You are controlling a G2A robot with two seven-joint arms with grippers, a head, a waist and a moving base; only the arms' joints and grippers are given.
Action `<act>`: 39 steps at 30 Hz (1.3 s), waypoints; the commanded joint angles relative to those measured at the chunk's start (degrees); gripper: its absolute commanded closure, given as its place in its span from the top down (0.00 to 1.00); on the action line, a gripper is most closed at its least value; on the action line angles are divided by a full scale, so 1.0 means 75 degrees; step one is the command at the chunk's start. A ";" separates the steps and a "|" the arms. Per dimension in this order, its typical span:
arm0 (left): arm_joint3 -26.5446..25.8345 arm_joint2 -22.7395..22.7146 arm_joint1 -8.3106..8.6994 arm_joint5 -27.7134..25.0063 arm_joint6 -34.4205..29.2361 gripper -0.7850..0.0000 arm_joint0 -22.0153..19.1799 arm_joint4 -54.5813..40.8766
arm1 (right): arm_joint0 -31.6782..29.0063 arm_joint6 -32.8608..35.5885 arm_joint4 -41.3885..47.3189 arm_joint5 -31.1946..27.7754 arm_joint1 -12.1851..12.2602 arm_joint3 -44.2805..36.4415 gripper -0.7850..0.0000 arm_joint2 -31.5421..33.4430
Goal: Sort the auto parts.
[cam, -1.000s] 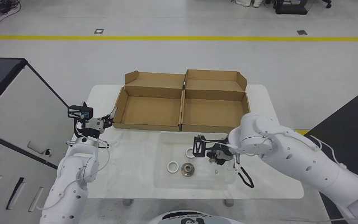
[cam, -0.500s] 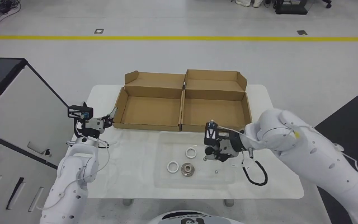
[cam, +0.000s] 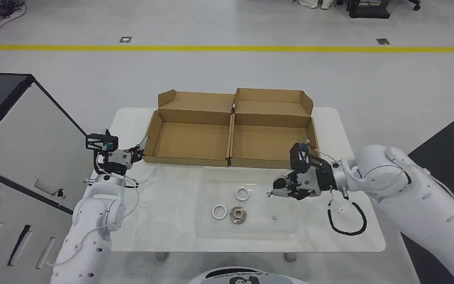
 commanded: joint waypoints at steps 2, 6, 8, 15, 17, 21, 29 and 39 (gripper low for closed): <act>0.0000 0.0000 0.0000 0.0000 0.0000 1.00 0.0000 0.0000 | -0.0177 -0.0075 0.0511 -0.0513 0.0052 0.0105 0.00 0.0192; 0.0000 0.0000 0.0000 0.0000 0.0000 1.00 0.0000 0.0000 | -0.0346 -0.0309 0.1125 -0.1062 0.0123 0.0177 0.00 0.0341; 0.0000 0.0000 0.0000 0.0000 0.0000 1.00 0.0000 0.0000 | -0.0400 -0.0520 0.1304 -0.1273 0.0177 0.0147 0.00 0.0329; 0.0000 0.0000 0.0000 0.0000 0.0000 1.00 0.0000 0.0000 | -0.0294 -0.1151 0.2132 -0.1904 0.0421 -0.0017 0.00 0.0029; 0.0000 0.0000 0.0000 0.0000 0.0000 1.00 0.0000 0.0000 | -0.0159 -0.1151 0.2528 -0.1904 0.0467 -0.0105 0.00 -0.0044; 0.0000 0.0000 0.0000 0.0000 0.0000 1.00 0.0000 0.0000 | 0.0106 -0.1150 0.3162 -0.1904 0.0527 -0.0229 0.00 -0.0190; 0.0000 0.0000 0.0000 0.0000 0.0000 1.00 0.0000 0.0000 | 0.0483 -0.1150 0.3713 -0.1904 0.0560 -0.0236 0.00 -0.0503; 0.0000 0.0000 0.0000 0.0000 0.0000 1.00 0.0000 0.0000 | 0.0482 -0.1203 0.3668 -0.1824 0.0551 -0.0276 0.00 -0.0496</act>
